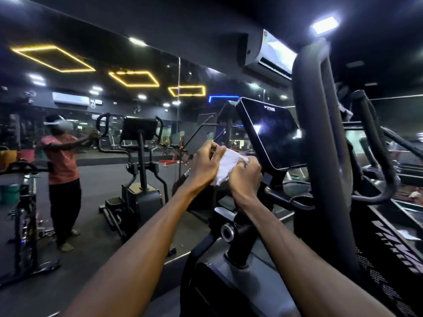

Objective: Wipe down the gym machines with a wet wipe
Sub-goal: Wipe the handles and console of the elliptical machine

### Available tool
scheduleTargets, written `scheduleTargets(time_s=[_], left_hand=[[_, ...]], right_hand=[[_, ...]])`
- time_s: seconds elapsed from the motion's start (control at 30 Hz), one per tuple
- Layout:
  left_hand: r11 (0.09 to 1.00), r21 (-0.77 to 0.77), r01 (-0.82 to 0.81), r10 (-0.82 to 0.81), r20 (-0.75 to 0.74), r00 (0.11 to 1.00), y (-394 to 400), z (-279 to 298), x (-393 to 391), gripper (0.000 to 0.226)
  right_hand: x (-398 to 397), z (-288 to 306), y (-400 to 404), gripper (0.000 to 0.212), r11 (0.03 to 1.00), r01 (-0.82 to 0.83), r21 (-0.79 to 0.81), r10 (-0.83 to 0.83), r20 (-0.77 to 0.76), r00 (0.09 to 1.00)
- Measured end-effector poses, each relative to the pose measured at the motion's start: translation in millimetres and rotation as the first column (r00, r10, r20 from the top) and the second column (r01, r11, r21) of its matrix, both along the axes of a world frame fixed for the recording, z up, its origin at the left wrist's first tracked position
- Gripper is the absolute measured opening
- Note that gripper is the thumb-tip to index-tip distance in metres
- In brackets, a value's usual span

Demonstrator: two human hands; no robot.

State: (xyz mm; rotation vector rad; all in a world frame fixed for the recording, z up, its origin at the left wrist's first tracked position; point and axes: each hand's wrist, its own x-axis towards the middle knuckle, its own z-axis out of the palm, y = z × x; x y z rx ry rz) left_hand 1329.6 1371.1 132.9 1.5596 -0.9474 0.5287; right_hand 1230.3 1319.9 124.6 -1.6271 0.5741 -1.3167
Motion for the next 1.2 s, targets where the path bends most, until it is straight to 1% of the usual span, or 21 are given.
scheduleTargets(time_s=[0.07, 0.13, 0.23, 0.3, 0.4, 0.47, 0.53, 0.57, 0.6, 0.63, 0.67, 0.7, 0.73, 0.8, 0.87, 0.93, 1.0, 1.07, 1.13, 1.2], left_hand=[[0.999, 0.005, 0.033, -0.033, 0.018, 0.999, -14.7, -1.3, 13.8, 0.022], [0.995, 0.036, 0.09, -0.091, 0.027, 0.995, -30.0, -0.4, 19.0, 0.022], [0.974, 0.122, 0.193, -0.202, 0.071, 0.977, -58.2, -3.0, 29.3, 0.027], [0.963, 0.144, 0.228, -0.244, 0.102, 0.964, -74.7, -6.5, 33.1, 0.026], [0.959, 0.116, 0.26, -0.271, 0.104, 0.957, -101.8, -8.1, 40.3, 0.025], [0.961, 0.126, 0.245, -0.261, 0.128, 0.957, -116.9, -8.3, 44.5, 0.026], [0.965, 0.118, 0.234, -0.252, 0.166, 0.954, -132.3, -7.2, 49.8, 0.025], [0.967, 0.097, 0.237, -0.251, 0.182, 0.951, -141.5, -5.3, 53.3, 0.025], [0.968, 0.08, 0.239, -0.25, 0.193, 0.949, -148.6, -4.0, 56.1, 0.024], [0.968, 0.072, 0.241, -0.251, 0.203, 0.946, -155.1, -2.0, 57.6, 0.024], [0.966, 0.076, 0.246, -0.257, 0.215, 0.942, -162.7, 0.7, 59.5, 0.023], [0.964, 0.085, 0.252, -0.265, 0.23, 0.936, -168.6, 2.7, 60.9, 0.023], [0.962, 0.097, 0.254, -0.271, 0.251, 0.929, -174.9, 4.9, 63.0, 0.021], [0.96, 0.115, 0.256, -0.279, 0.29, 0.915, -183.8, 8.9, 67.7, 0.015], [0.953, 0.133, 0.273, -0.302, 0.31, 0.902, -192.9, 8.0, 74.8, 0.006], [0.951, 0.14, 0.274, -0.306, 0.345, 0.887, -200.2, 4.2, 84.1, 0.002], [0.962, 0.085, 0.258, -0.27, 0.387, 0.882, -205.3, 1.5, 93.9, 0.003], [0.973, -0.04, 0.228, -0.196, 0.387, 0.901, -208.4, 3.0, 102.8, 0.006], [0.969, -0.153, 0.194, -0.128, 0.361, 0.924, -210.9, 8.7, 110.5, 0.007], [0.96, -0.211, 0.182, -0.113, 0.303, 0.946, -217.1, 14.1, 119.8, 0.006]], right_hand=[[17.6, -3.9, -13.8, 0.022, 0.995, 0.07, 0.072, -0.075, 0.069, 0.995], [29.3, -6.6, -27.7, 0.023, 0.983, 0.096, 0.159, -0.121, 0.155, 0.98], [42.0, -6.1, -50.6, 0.024, 0.944, 0.132, 0.303, -0.221, 0.283, 0.933], [47.5, -9.0, -66.2, 0.023, 0.916, 0.142, 0.376, -0.28, 0.343, 0.897], [60.3, -13.8, -89.2, 0.023, 0.883, 0.12, 0.454, -0.325, 0.406, 0.854], [65.2, -15.8, -105.0, 0.021, 0.859, 0.104, 0.501, -0.358, 0.442, 0.822], [66.2, -14.5, -116.8, 0.021, 0.851, 0.127, 0.51, -0.399, 0.468, 0.788], [65.9, -12.4, -121.5, 0.022, 0.851, 0.208, 0.482, -0.442, 0.445, 0.779], [63.9, -11.7, -121.9, 0.023, 0.843, 0.336, 0.421, -0.504, 0.398, 0.767], [64.1, -12.1, -123.4, 0.024, 0.829, 0.456, 0.325, -0.556, 0.377, 0.741], [67.3, -12.9, -125.4, 0.022, 0.824, 0.528, 0.205, -0.562, 0.409, 0.719], [72.3, -15.3, -127.2, 0.02, 0.829, 0.552, 0.086, -0.527, 0.451, 0.721], [78.3, -18.5, -130.5, 0.019, 0.839, 0.544, -0.012, -0.474, 0.474, 0.742], [92.4, -28.3, -141.6, 0.018, 0.83, 0.531, -0.169, -0.418, 0.442, 0.794], [106.6, -41.7, -156.9, 0.021, 0.773, 0.554, -0.309, -0.436, 0.375, 0.818], [116.6, -51.6, -171.8, 0.033, 0.697, 0.582, -0.418, -0.508, 0.284, 0.813], [120.9, -55.4, -188.6, 0.036, 0.626, 0.609, -0.487, -0.588, 0.218, 0.779], [122.9, -57.1, -200.7, 0.038, 0.584, 0.633, -0.509, -0.654, 0.168, 0.738], [124.6, -58.7, -207.0, 0.037, 0.509, 0.662, -0.55, -0.74, 0.113, 0.663], [130.2, -52.7, -209.2, 0.037, 0.419, 0.677, -0.605, -0.811, 0.086, 0.579]])
